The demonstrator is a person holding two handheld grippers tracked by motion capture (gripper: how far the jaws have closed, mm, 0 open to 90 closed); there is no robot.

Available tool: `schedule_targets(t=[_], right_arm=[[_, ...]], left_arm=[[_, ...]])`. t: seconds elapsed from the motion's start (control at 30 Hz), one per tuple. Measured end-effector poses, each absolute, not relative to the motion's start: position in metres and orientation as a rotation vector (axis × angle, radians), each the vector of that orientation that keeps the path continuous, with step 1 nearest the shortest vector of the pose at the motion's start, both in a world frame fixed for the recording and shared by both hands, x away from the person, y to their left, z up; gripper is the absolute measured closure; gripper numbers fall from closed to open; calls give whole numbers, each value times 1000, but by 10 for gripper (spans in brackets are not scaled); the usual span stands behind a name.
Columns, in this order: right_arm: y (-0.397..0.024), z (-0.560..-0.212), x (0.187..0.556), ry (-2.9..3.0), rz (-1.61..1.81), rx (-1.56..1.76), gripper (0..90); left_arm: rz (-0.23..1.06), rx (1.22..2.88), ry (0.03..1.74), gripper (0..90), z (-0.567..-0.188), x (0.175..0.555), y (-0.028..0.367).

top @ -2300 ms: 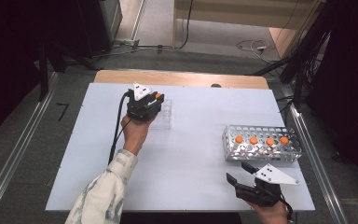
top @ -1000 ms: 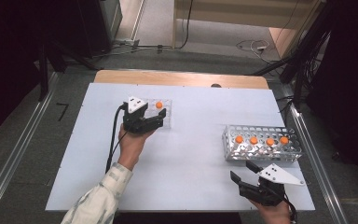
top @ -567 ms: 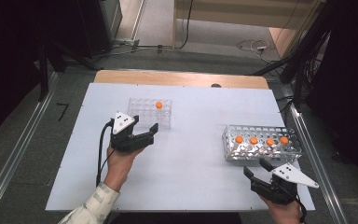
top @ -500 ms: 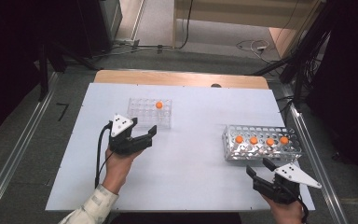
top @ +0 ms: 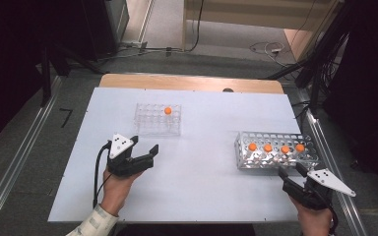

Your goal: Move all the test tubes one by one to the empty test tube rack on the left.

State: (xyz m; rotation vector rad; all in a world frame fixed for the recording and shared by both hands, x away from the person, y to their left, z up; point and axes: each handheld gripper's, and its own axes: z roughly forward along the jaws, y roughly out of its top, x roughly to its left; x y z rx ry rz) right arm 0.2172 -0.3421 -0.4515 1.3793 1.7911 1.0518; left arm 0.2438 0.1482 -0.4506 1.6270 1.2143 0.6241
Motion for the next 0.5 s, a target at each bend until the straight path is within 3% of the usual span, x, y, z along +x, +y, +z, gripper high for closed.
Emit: schedule_targets(t=[0.5], right_arm=[[-358, -458, 248, 1685, 972, 1416, 534]], left_arm=[[615, 1632, 1206, 214, -454, 239, 149]])
